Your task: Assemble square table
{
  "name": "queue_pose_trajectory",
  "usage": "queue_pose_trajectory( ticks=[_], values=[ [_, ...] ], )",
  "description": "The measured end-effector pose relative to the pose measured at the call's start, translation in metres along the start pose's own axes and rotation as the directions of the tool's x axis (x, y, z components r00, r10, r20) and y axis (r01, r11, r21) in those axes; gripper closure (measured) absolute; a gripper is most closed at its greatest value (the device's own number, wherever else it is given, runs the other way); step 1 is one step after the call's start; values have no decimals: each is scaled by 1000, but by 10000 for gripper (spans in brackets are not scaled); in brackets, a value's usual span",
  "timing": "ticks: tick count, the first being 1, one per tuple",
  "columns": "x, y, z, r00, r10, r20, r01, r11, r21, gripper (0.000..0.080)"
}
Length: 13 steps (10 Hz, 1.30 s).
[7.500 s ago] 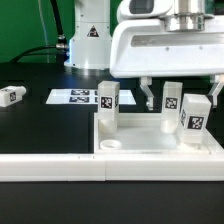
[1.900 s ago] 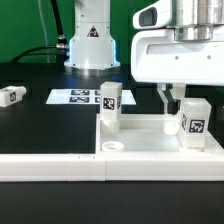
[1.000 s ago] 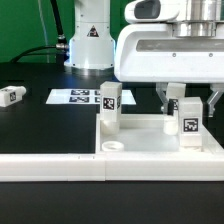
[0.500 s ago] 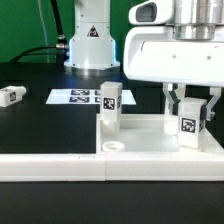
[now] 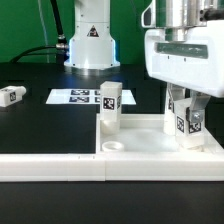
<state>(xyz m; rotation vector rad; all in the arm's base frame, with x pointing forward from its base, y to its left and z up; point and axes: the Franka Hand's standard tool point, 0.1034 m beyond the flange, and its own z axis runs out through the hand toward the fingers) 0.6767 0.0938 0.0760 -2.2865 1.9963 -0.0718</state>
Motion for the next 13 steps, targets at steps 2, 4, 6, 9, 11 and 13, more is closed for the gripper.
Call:
queue_pose_trajectory(
  ticks=[2,4,6,9,11,13],
  values=[
    [-5,1,1,992,127,4,-127,992,-18,508],
    [-4,1,1,996,92,4,-92,996,-18,499],
    [-4,3,2,990,-137,-15,137,990,-24,304],
    [-14,-3,1,907,-419,-46,419,908,-7,152],
    [-12,-3,1,848,-528,-48,528,849,-15,151],
    [-6,-3,2,728,-682,-62,683,730,-13,151]
  ],
)
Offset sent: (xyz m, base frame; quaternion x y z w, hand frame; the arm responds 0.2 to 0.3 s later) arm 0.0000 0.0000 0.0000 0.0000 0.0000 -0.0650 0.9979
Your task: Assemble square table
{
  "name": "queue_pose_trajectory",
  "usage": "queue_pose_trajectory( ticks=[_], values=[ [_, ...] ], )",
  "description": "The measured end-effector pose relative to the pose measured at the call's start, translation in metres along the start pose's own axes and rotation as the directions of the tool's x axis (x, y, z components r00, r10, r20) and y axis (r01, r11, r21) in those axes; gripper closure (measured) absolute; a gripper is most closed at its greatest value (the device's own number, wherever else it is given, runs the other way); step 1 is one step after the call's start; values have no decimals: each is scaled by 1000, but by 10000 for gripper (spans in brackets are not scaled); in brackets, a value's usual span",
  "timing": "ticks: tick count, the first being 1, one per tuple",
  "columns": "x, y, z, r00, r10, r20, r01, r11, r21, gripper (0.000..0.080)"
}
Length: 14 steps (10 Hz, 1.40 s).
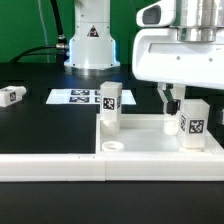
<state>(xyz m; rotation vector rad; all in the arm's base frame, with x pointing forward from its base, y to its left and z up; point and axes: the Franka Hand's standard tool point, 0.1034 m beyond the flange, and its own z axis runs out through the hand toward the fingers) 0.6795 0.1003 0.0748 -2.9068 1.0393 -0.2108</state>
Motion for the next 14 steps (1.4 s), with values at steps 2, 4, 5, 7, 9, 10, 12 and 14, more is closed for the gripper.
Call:
queue_pose_trajectory(
  ticks=[2,4,5,7,9,10,12,14],
  values=[
    [-5,-4,0,985,-172,-12,171,985,-25,151],
    [-3,-1,1,978,-208,-10,208,978,-26,275],
    [-4,-2,1,981,-192,-10,192,981,-26,275],
    [-3,-1,1,989,-144,-11,144,989,-25,512],
    [-3,0,1,1000,-15,-13,14,1000,-24,512],
    [-3,0,1,997,71,-15,-72,997,-24,511],
    [-3,4,2,944,329,0,-329,944,-30,511],
    [-3,7,2,770,637,37,-635,771,-54,511]
  ],
)
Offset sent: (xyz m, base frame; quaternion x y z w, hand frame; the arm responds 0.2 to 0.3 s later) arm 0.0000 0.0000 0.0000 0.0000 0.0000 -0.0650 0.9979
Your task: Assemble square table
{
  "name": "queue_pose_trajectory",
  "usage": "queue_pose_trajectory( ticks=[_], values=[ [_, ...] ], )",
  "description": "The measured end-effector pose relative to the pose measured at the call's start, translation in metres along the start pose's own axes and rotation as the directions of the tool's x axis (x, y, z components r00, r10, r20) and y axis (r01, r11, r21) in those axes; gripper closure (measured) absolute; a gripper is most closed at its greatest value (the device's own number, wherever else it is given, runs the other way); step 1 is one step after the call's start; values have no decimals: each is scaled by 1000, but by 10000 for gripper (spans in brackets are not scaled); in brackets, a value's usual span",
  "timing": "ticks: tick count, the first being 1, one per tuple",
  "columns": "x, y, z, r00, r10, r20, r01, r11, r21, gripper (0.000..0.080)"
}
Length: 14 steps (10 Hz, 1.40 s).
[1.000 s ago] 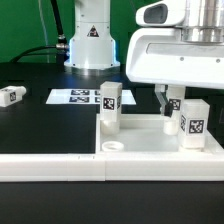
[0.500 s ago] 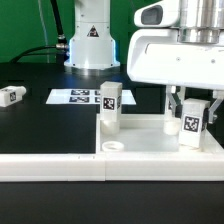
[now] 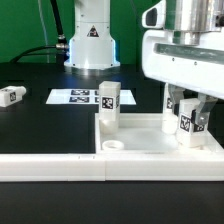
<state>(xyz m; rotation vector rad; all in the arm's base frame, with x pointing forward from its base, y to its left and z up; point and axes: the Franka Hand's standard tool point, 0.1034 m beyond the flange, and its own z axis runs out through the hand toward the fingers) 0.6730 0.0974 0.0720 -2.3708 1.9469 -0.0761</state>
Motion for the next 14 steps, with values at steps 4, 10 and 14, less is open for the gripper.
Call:
queue_pose_trajectory(
  ticks=[4,10,14],
  values=[
    [6,2,2,939,330,101,-335,942,35,509],
    [-36,-5,-3,899,-437,-7,437,899,32,159],
    [-29,-4,-1,751,-660,-22,661,750,17,150]
  ],
)
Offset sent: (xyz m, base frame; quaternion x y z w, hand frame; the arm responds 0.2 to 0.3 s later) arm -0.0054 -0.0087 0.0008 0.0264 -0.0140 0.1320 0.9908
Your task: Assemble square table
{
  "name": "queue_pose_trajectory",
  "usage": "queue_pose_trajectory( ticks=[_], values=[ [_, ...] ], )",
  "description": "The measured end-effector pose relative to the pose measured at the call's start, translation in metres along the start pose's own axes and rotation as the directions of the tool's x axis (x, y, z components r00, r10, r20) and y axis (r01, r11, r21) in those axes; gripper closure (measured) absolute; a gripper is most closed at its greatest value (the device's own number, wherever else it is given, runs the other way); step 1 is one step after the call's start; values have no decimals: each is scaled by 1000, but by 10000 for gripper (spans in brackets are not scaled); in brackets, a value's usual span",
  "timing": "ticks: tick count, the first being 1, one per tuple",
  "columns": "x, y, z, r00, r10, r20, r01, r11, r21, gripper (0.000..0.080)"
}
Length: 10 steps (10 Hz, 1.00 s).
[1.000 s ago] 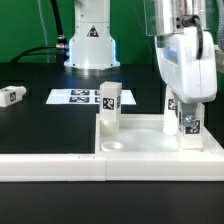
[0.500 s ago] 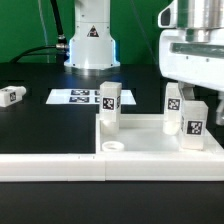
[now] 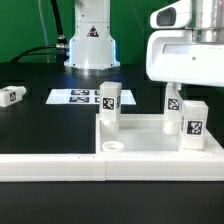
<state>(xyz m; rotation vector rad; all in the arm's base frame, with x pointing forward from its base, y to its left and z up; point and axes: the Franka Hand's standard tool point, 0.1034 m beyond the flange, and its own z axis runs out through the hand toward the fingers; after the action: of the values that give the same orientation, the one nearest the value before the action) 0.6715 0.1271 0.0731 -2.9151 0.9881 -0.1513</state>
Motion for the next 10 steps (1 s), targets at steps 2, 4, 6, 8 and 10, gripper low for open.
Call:
queue_pose_trajectory(
  ticks=[2,4,6,8,10],
  values=[
    [9,9,6,943,-333,11,333,943,-28,150],
    [12,8,6,936,-352,7,352,936,-27,150],
    [13,9,7,944,-330,7,330,944,-28,177],
    [14,11,7,987,-163,4,163,986,-31,514],
    [14,11,8,999,-41,0,41,999,-31,512]
  ],
)
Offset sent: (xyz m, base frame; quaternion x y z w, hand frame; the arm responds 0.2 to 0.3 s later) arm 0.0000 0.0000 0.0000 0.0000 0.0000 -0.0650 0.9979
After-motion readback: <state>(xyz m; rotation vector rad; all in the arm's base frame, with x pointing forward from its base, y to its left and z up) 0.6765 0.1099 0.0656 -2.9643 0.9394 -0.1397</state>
